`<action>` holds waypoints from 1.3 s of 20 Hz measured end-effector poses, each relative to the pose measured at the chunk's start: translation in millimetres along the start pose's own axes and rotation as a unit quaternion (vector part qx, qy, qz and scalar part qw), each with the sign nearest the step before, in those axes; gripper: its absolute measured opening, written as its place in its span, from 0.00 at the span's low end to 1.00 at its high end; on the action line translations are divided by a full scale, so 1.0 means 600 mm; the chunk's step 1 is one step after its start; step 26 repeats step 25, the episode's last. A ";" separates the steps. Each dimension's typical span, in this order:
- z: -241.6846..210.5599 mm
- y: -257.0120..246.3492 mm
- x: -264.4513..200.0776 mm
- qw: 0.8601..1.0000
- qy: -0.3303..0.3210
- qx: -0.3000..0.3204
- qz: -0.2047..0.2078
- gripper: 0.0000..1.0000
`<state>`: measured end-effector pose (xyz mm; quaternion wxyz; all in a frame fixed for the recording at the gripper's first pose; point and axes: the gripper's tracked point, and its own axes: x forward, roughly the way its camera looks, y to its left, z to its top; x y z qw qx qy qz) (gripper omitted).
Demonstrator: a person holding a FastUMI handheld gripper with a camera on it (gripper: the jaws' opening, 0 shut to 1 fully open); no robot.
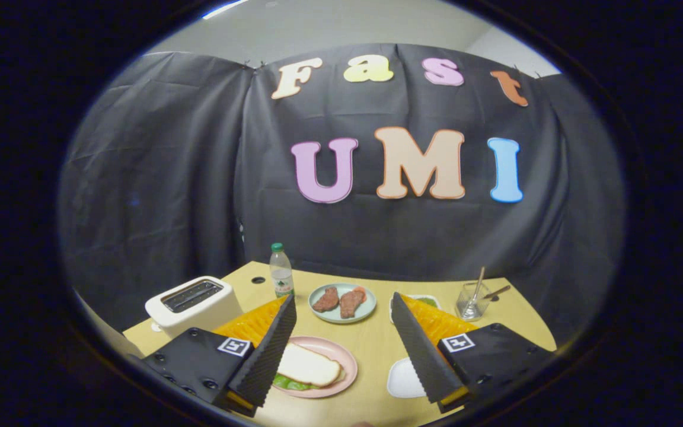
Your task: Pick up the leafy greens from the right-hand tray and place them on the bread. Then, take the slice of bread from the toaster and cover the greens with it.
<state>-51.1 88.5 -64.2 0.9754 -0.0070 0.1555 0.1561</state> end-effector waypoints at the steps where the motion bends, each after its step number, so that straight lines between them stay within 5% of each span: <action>1: 0.012 -0.003 -0.010 1.000 -0.017 -0.004 -0.006 1.00; 26: 0.032 0.044 -0.019 0.998 -0.052 -0.022 -0.005 1.00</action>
